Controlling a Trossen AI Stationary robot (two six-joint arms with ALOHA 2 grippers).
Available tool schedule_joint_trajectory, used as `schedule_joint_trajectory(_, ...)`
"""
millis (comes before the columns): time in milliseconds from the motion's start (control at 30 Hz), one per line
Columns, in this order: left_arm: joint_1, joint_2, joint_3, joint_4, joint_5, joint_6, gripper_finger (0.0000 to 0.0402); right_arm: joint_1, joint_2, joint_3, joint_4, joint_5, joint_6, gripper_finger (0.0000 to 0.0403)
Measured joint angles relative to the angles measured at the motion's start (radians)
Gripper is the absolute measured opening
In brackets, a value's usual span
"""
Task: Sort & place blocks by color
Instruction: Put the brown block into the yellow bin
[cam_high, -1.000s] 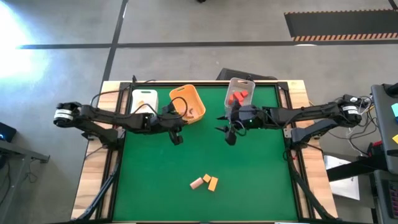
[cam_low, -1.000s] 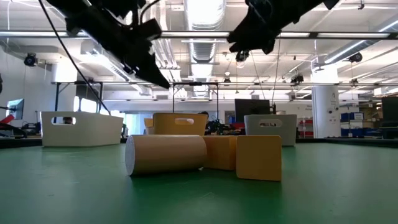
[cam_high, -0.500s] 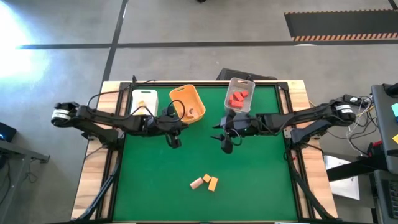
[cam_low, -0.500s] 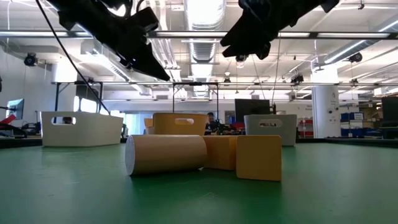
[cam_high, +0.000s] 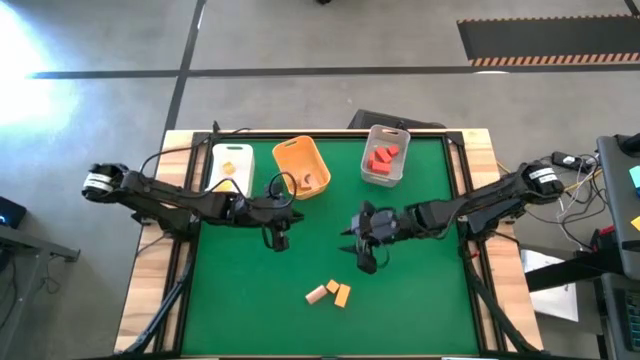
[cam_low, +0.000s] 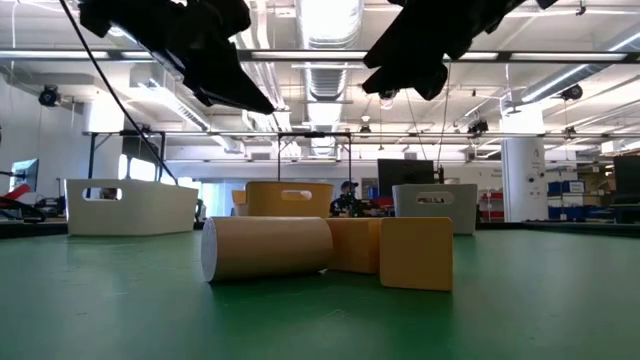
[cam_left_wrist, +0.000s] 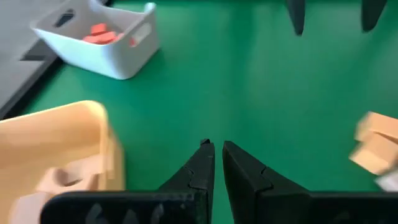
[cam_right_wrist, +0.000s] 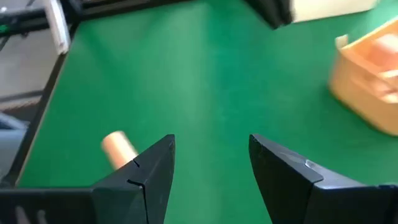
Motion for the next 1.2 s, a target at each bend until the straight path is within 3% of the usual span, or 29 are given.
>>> schedule_joint_trajectory(400,-0.175,0.0,-0.006,-0.003,0.004,-0.11,0.0015,0.186,0.284,0.247,-0.168,0.003,0.037,0.0194)
schedule_joint_trajectory(833,-0.304,-0.012,-0.004,-0.006,0.003,-0.187,0.0015,0.207,0.582,0.567,-0.306,0.004,-0.013,0.0197)
schedule_joint_trajectory(1200,-0.304,-0.11,-0.008,-0.01,-0.012,-0.181,0.0015,0.207,0.742,0.759,-0.456,0.039,-0.119,0.0284)
